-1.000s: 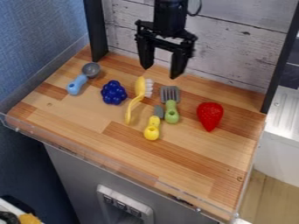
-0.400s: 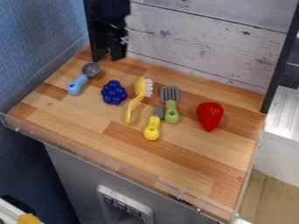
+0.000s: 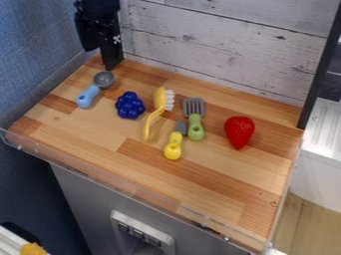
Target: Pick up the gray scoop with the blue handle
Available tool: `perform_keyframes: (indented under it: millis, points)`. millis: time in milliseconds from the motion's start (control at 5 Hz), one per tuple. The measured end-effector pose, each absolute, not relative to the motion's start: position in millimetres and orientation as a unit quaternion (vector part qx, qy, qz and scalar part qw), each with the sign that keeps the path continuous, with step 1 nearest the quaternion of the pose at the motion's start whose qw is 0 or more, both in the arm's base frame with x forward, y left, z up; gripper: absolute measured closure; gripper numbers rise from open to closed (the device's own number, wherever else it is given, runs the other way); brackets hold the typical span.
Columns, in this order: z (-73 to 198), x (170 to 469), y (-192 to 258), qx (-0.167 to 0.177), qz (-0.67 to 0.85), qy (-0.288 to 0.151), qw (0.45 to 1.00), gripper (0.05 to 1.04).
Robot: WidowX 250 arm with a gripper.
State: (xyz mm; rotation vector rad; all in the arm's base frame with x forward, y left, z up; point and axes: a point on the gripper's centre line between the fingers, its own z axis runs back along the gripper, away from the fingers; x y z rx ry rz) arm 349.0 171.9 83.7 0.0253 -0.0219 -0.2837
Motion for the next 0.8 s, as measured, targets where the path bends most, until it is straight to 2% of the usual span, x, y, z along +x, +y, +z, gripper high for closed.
perform_keyframes:
  millis: [400,800]
  points:
    - [54,347,187,0.012,-0.082,-0.002,0.997,0.085]
    - [20,348,185,-0.002,-0.128,-0.001,0.992,0.085]
